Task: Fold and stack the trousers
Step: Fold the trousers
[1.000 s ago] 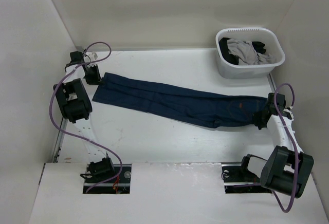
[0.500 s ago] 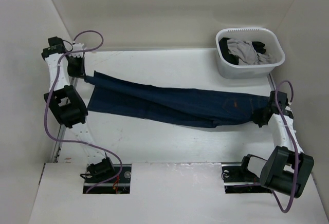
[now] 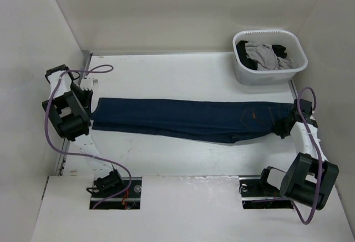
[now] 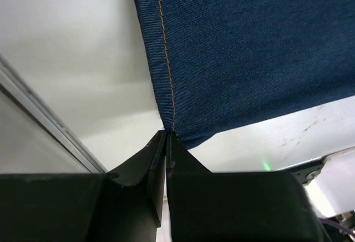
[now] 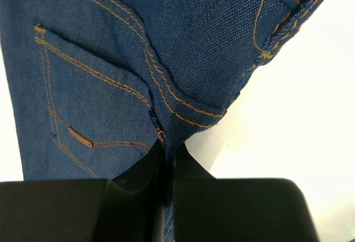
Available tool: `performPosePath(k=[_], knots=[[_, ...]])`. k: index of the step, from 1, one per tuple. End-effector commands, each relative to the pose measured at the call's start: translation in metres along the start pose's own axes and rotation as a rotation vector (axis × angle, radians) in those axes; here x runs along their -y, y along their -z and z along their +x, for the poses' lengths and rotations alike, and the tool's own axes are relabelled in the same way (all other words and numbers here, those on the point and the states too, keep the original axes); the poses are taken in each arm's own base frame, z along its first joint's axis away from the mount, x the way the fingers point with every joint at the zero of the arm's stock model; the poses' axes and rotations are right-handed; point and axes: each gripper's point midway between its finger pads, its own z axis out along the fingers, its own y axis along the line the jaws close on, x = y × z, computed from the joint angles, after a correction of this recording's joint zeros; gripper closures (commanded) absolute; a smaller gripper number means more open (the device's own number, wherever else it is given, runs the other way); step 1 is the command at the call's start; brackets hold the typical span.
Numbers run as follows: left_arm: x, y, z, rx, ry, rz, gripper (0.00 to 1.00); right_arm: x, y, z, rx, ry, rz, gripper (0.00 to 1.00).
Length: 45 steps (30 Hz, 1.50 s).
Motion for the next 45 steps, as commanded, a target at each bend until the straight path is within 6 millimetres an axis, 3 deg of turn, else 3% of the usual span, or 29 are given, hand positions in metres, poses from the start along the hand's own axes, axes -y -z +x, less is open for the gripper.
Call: performPosePath(k=[1, 4, 9, 10, 12, 13, 14, 18, 22, 27, 30, 33, 34, 38, 39, 42, 45], knots=[[-0.014, 0.031, 0.011, 0.057, -0.072, -0.137, 1.00, -0.004, -0.003, -0.027, 0.111, 0.003, -0.009, 1.00], [-0.009, 0.027, 0.025, 0.054, -0.084, -0.148, 1.00, -0.002, -0.004, -0.026, 0.110, 0.017, -0.007, 1.00], [-0.015, 0.044, 0.018, 0.139, -0.082, -0.232, 1.00, 0.001, -0.003, -0.030, 0.120, 0.058, 0.009, 0.97], [-0.012, 0.041, 0.024, 0.121, -0.086, -0.222, 0.99, 0.002, -0.004, -0.030, 0.118, 0.064, 0.014, 0.90], [-0.005, 0.024, 0.039, 0.064, -0.090, -0.182, 0.94, 0.006, -0.006, -0.028, 0.111, 0.075, 0.025, 0.65], [-0.002, 0.014, 0.046, 0.037, -0.092, -0.167, 0.92, 0.008, -0.008, -0.026, 0.106, 0.068, 0.027, 0.47], [-0.001, 0.007, 0.052, 0.017, -0.092, -0.159, 0.89, 0.009, -0.010, -0.025, 0.096, 0.058, 0.029, 0.37], [-0.009, -0.004, 0.054, 0.021, -0.073, -0.179, 0.77, 0.014, -0.017, -0.018, 0.057, 0.002, 0.032, 0.14], [-0.024, -0.006, 0.057, 0.000, -0.065, -0.231, 0.75, 0.028, -0.026, -0.021, 0.043, -0.113, 0.073, 0.10], [-0.033, 0.011, 0.040, 0.062, -0.078, -0.301, 0.72, 0.047, -0.029, -0.030, 0.098, -0.296, 0.141, 0.13], [-0.031, 0.021, 0.024, 0.101, -0.092, -0.328, 0.70, 0.042, -0.036, -0.037, 0.095, -0.318, 0.166, 0.15], [-0.023, 0.032, 0.000, 0.158, -0.108, -0.344, 0.65, 0.027, -0.040, -0.042, 0.088, -0.271, 0.167, 0.24], [-0.020, 0.034, -0.009, 0.182, -0.112, -0.344, 0.64, 0.027, -0.041, -0.042, 0.091, -0.267, 0.177, 0.29], [0.004, 0.031, -0.039, 0.251, -0.145, -0.324, 0.63, 0.026, -0.041, -0.042, 0.096, -0.255, 0.171, 0.91], [0.009, 0.027, -0.042, 0.253, -0.150, -0.320, 0.63, 0.026, -0.040, -0.042, 0.095, -0.252, 0.165, 1.00], [0.022, 0.008, -0.043, 0.228, -0.165, -0.297, 0.62, 0.027, -0.034, -0.047, 0.120, -0.200, 0.155, 1.00], [0.029, -0.013, -0.039, 0.199, -0.173, -0.281, 0.62, 0.020, -0.013, -0.063, 0.228, -0.084, 0.121, 1.00]])
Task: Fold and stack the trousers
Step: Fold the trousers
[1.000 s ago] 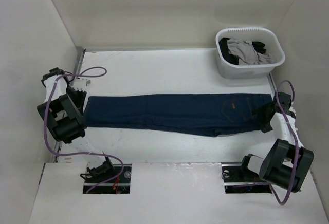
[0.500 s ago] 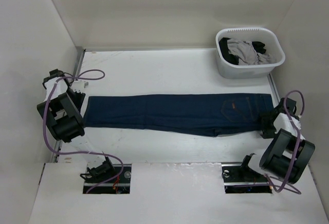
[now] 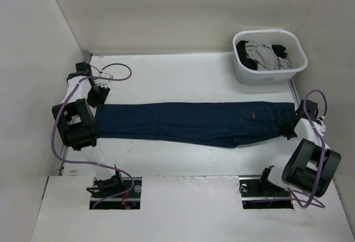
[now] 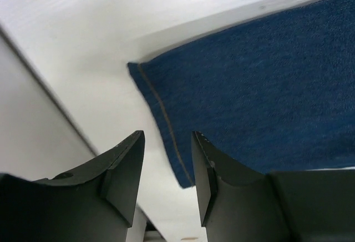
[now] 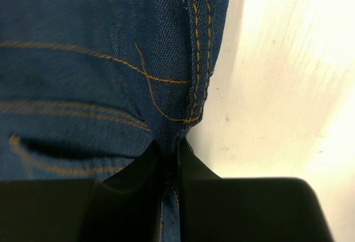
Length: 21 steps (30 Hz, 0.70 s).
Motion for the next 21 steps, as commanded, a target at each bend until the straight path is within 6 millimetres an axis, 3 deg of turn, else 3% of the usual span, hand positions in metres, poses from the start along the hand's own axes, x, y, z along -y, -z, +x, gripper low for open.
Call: performPosePath(k=[1, 5, 7, 9, 12, 15, 21], knots=[[0.010, -0.007, 0.001, 0.017, 0.025, 0.004, 0.62, -0.016, 0.032, -0.037, 0.206, 0.140, -0.073, 1.00], [0.011, -0.029, 0.019, -0.042, 0.021, -0.025, 0.62, -0.050, 0.091, -0.053, 0.418, 0.413, -0.183, 1.00], [0.010, -0.037, 0.024, -0.057, 0.020, -0.045, 0.62, -0.072, 0.125, -0.044, 0.512, 0.582, -0.266, 1.00], [0.012, -0.041, 0.027, -0.064, 0.015, -0.047, 0.62, -0.092, 0.157, -0.019, 0.577, 0.746, -0.362, 1.00], [0.017, -0.049, 0.031, -0.084, 0.011, -0.035, 0.62, -0.116, 0.202, 0.042, 0.628, 1.003, -0.532, 1.00], [0.020, -0.053, 0.033, -0.094, 0.015, -0.028, 0.62, -0.129, 0.233, 0.112, 0.632, 1.181, -0.646, 1.00], [0.019, -0.061, 0.035, -0.108, 0.018, -0.022, 0.62, -0.147, 0.279, 0.298, 0.489, 1.430, -0.831, 1.00]])
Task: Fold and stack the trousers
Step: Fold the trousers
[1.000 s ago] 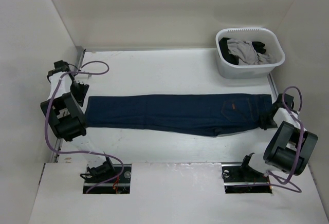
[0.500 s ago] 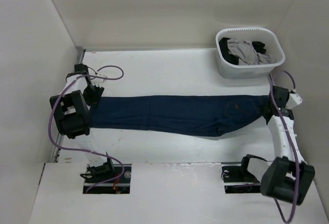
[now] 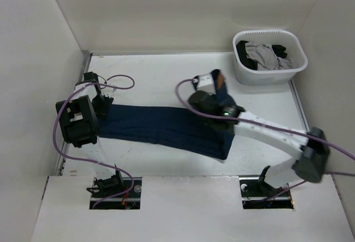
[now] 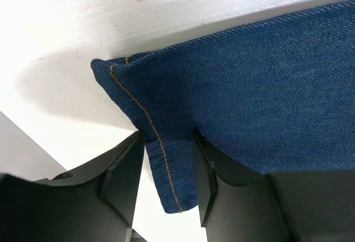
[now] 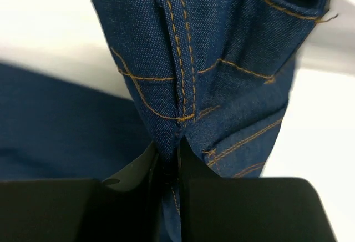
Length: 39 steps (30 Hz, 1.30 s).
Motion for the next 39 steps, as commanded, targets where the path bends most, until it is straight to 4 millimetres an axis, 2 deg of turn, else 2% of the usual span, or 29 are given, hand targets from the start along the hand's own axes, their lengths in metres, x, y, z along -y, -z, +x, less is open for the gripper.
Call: performPosePath(k=[1, 4, 8, 10, 12, 14, 16, 18, 19, 20, 21, 23, 25, 26, 28, 29, 30, 31, 33, 34, 36, 39], knots=[[0.002, -0.015, -0.003, 0.002, 0.014, 0.006, 0.62, -0.080, 0.003, -0.019, 0.026, -0.014, -0.068, 1.00], [0.002, -0.021, -0.001, -0.016, 0.015, 0.012, 0.62, -0.137, 0.011, -0.009, -0.014, -0.002, -0.119, 1.00], [0.001, -0.024, 0.000, -0.023, 0.021, 0.009, 0.62, -0.179, 0.018, 0.026, -0.085, 0.069, -0.152, 1.00], [0.000, -0.023, -0.001, -0.019, 0.024, 0.011, 0.62, -0.188, 0.020, 0.047, -0.131, 0.094, -0.176, 1.00], [0.000, -0.024, -0.001, -0.018, 0.024, 0.012, 0.62, -0.183, 0.017, 0.065, -0.170, 0.089, -0.164, 1.00], [0.000, -0.024, -0.001, -0.018, 0.024, 0.015, 0.62, -0.180, 0.014, 0.078, -0.194, 0.079, -0.161, 1.00], [0.001, -0.024, -0.002, -0.016, 0.020, 0.017, 0.62, -0.190, 0.018, 0.087, -0.211, 0.093, -0.215, 0.98], [0.001, -0.024, -0.002, -0.017, 0.020, 0.017, 0.61, -0.222, 0.034, 0.099, -0.238, 0.175, -0.391, 0.78], [0.000, -0.024, -0.002, -0.018, 0.021, 0.018, 0.61, -0.238, 0.045, 0.104, -0.244, 0.231, -0.496, 0.65], [-0.001, -0.024, -0.002, -0.017, 0.023, 0.016, 0.61, -0.253, 0.059, 0.108, -0.241, 0.293, -0.608, 0.46], [-0.001, -0.024, -0.002, -0.016, 0.026, 0.015, 0.61, -0.261, 0.072, 0.107, -0.227, 0.333, -0.688, 0.33], [-0.003, -0.022, -0.003, -0.010, 0.027, 0.011, 0.60, -0.260, 0.090, 0.091, -0.193, 0.334, -0.764, 0.13], [-0.006, -0.019, -0.005, -0.003, 0.031, 0.005, 0.58, -0.245, 0.106, 0.060, -0.152, 0.226, -0.784, 0.06], [-0.007, -0.019, -0.005, -0.001, 0.032, 0.005, 0.57, -0.229, 0.109, 0.042, -0.131, 0.132, -0.770, 0.05], [-0.008, -0.016, -0.007, 0.007, 0.032, 0.004, 0.57, -0.182, 0.095, 0.024, -0.140, -0.117, -0.655, 0.06], [-0.008, -0.015, -0.008, 0.011, 0.035, 0.001, 0.57, -0.154, 0.082, 0.027, -0.166, -0.253, -0.575, 0.08], [-0.009, -0.013, -0.009, 0.014, 0.037, -0.001, 0.57, -0.124, 0.068, 0.038, -0.201, -0.392, -0.485, 0.09], [-0.009, -0.011, -0.011, 0.021, 0.037, -0.003, 0.56, -0.094, 0.054, 0.058, -0.244, -0.510, -0.390, 0.09], [-0.008, -0.007, -0.013, 0.033, 0.034, -0.004, 0.55, -0.036, 0.028, 0.109, -0.353, -0.723, -0.183, 0.10], [-0.008, -0.006, -0.014, 0.036, 0.033, -0.006, 0.55, -0.015, 0.019, 0.132, -0.403, -0.792, -0.108, 0.09], [-0.008, -0.006, -0.013, 0.029, 0.031, -0.005, 0.55, 0.006, 0.006, 0.156, -0.446, -0.835, -0.057, 0.08], [-0.011, -0.006, -0.012, 0.027, 0.039, -0.011, 0.55, 0.018, -0.010, 0.160, -0.419, -0.823, -0.103, 0.04]])
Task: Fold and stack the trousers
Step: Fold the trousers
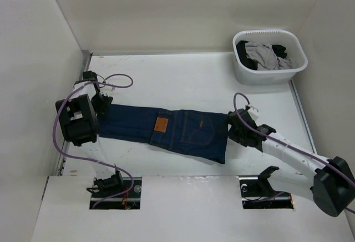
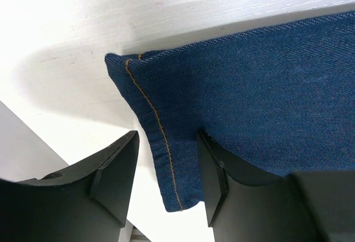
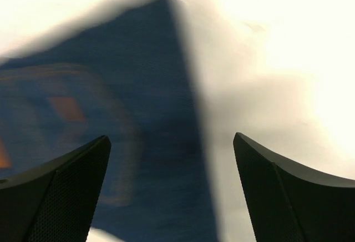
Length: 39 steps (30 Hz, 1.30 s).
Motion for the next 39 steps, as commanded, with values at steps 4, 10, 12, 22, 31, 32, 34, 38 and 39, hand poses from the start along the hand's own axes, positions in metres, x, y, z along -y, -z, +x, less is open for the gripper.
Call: performPosePath(k=[4, 10, 12, 22, 31, 32, 34, 38, 39], knots=[[-0.006, 0.000, -0.011, 0.050, 0.029, -0.008, 0.55, 0.002, -0.019, 0.012, -0.113, -0.060, -0.085, 0.04], [-0.011, 0.011, -0.011, 0.080, 0.061, -0.020, 0.54, -0.017, -0.027, 0.054, -0.293, -0.061, -0.181, 0.18], [-0.013, 0.015, -0.010, 0.087, 0.068, -0.020, 0.53, -0.022, -0.027, 0.060, -0.327, -0.061, -0.200, 0.34], [-0.008, 0.040, -0.015, 0.133, 0.115, 0.069, 0.50, 0.006, 0.021, -0.044, -0.154, -0.061, -0.166, 1.00], [0.031, 0.045, -0.035, 0.148, 0.053, 0.121, 0.50, -0.006, 0.108, -0.131, -0.081, 0.236, -0.008, 1.00], [0.033, 0.045, -0.035, 0.147, 0.049, 0.123, 0.50, -0.017, 0.114, -0.141, -0.060, 0.261, -0.004, 1.00], [0.037, 0.045, -0.036, 0.147, 0.041, 0.126, 0.50, -0.045, 0.119, -0.148, -0.060, 0.319, -0.006, 1.00], [0.039, 0.044, -0.034, 0.146, 0.041, 0.128, 0.50, -0.118, 0.105, -0.127, -0.113, 0.463, -0.060, 1.00], [0.038, 0.043, -0.033, 0.145, 0.043, 0.127, 0.50, -0.138, 0.097, -0.117, -0.132, 0.498, -0.074, 1.00]])
